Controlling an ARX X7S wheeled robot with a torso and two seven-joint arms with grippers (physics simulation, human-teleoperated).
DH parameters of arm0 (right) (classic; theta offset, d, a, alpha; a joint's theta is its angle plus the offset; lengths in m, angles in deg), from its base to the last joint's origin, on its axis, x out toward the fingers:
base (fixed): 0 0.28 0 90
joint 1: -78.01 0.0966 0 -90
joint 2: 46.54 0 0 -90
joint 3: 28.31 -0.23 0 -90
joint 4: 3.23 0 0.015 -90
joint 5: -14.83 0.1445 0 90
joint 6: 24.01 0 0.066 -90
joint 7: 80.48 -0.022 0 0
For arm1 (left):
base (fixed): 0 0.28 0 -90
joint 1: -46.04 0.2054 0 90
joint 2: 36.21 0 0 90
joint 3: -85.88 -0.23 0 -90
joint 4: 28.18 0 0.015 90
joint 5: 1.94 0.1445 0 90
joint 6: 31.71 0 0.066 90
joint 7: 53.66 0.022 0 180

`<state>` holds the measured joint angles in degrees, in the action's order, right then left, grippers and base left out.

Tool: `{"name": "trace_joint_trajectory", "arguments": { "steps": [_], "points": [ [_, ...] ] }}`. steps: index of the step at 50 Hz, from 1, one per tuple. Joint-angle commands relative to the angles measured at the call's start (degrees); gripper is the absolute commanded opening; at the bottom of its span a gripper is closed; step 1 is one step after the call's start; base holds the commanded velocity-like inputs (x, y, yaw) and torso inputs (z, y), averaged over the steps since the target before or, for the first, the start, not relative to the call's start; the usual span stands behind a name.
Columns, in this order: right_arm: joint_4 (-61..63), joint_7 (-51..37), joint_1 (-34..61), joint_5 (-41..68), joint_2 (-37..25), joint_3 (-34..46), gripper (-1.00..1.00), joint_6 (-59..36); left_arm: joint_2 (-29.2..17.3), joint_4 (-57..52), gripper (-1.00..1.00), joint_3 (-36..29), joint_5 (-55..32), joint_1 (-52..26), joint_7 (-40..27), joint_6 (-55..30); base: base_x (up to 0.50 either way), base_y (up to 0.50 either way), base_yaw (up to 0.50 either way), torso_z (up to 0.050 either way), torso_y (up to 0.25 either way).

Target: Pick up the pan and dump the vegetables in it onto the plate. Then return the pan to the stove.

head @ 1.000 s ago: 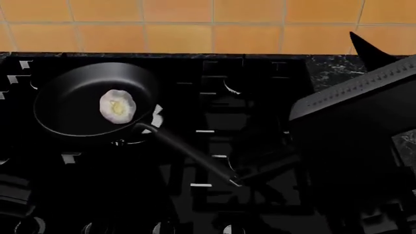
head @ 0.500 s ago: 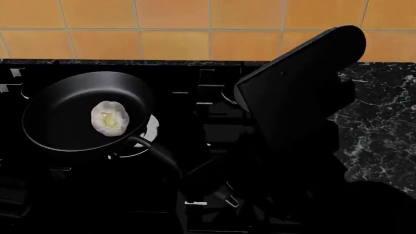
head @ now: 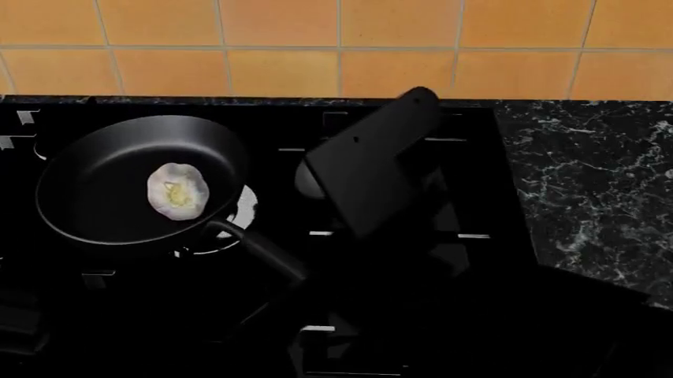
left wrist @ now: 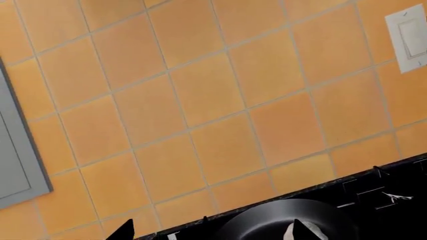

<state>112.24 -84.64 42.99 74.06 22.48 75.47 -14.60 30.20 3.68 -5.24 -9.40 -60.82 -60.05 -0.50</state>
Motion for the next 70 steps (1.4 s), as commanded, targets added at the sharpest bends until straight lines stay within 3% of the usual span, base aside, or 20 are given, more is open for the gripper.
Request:
{"name": "trace_joint_trajectory", "arguments": {
  "steps": [1, 31, 58, 59, 70],
  "points": [
    [-7.12, 5.19, -1.11, -4.03, -0.96, 7.21, 1.00, 5.25, -0.17, -1.32, 1.00, -0.12, -0.59, -0.19, -0.65, -1.27, 0.00, 0.00, 0.00, 0.000, 0.000],
    [-29.88, 18.46, 6.00, -19.69, 2.02, 26.99, 1.00, 18.74, -0.47, 0.49, 1.00, -0.97, -2.45, 2.31, -2.32, 2.06, 0.00, 0.00, 0.00, 0.000, 0.000],
    [-54.23, 27.05, 9.31, -26.60, 9.41, 34.28, 1.00, 29.96, -1.14, 1.10, 1.00, -2.32, -2.51, 3.74, -2.97, 3.73, 0.00, 0.00, 0.00, 0.000, 0.000],
    [-53.35, 26.91, 9.01, -26.43, 9.19, 34.38, -1.00, 29.57, -1.15, 0.26, 1.00, -2.22, -2.70, 3.54, -3.02, 3.07, 0.00, 0.00, 0.00, 0.000, 0.000],
    [-43.32, 21.17, 9.52, -22.78, 5.55, 28.64, -1.00, 25.04, -1.37, -0.12, 1.00, -2.10, -3.11, 3.67, -3.71, 3.32, 0.00, 0.00, 0.00, 0.000, 0.000]
  ]
}}
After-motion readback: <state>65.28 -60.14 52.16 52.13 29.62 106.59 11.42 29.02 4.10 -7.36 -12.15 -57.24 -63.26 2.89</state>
